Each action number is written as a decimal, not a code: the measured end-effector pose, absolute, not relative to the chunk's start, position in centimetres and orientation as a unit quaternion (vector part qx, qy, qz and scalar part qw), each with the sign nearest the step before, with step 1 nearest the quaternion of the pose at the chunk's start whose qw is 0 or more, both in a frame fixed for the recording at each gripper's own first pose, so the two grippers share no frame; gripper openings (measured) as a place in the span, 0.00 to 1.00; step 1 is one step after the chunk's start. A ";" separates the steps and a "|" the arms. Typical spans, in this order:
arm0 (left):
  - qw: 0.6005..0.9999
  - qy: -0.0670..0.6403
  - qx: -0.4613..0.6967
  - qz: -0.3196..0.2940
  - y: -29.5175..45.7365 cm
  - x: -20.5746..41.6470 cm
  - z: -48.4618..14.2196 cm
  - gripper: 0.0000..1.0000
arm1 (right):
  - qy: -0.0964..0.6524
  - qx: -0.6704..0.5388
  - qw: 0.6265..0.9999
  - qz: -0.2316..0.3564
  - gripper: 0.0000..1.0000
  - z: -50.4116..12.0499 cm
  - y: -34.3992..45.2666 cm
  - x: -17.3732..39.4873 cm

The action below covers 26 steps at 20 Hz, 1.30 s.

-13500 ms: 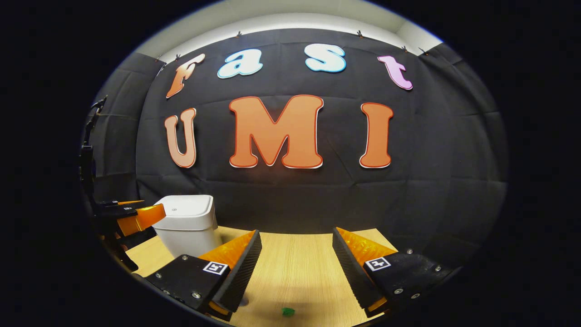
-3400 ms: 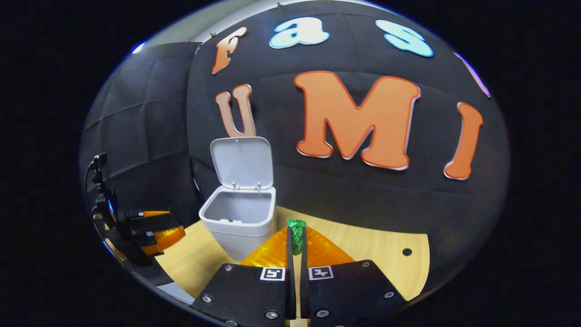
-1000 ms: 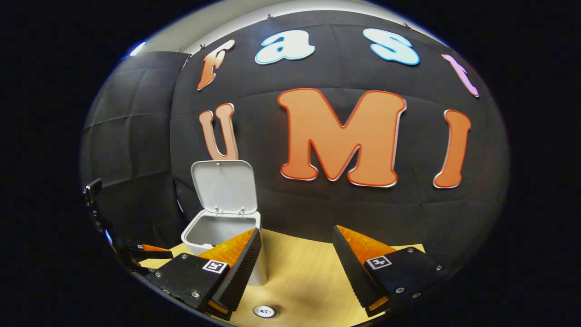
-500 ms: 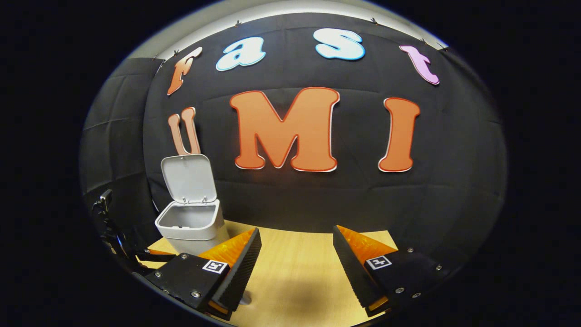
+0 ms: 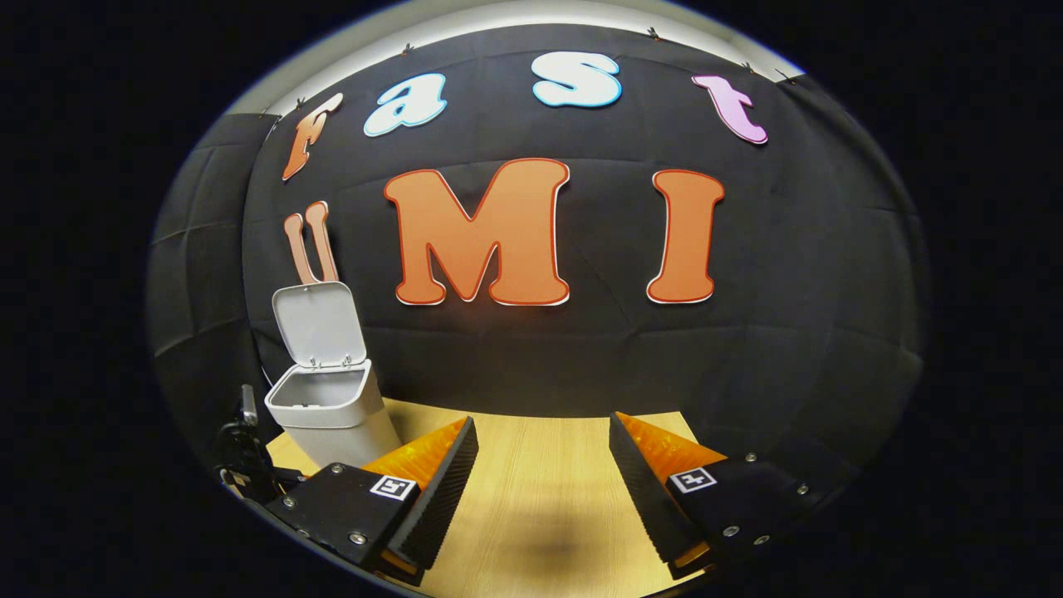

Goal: Press the lid of the desktop garbage bin to open it, pick up the crumpled paper on the desktop and throw it into the bin, then pick up the pop can on the desktop and drop it into the bin, and finally close the garbage bin lid.

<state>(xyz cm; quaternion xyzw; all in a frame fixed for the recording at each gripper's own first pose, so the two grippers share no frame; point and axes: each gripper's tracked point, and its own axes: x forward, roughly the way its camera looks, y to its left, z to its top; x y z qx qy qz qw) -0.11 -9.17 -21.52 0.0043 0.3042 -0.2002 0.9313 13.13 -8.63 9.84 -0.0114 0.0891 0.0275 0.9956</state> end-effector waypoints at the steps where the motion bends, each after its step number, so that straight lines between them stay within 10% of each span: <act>1: 0.929 0.309 0.007 -0.202 -9.5 0.1 -22.2 0.98 | 0.092 -0.011 0.995 0.024 0.95 9.6 -9.0 13.1; 26: 0.914 0.374 0.023 -0.156 -8.9 0.8 -33.2 0.86 | 0.148 0.008 0.989 0.009 0.95 4.8 -11.8 12.1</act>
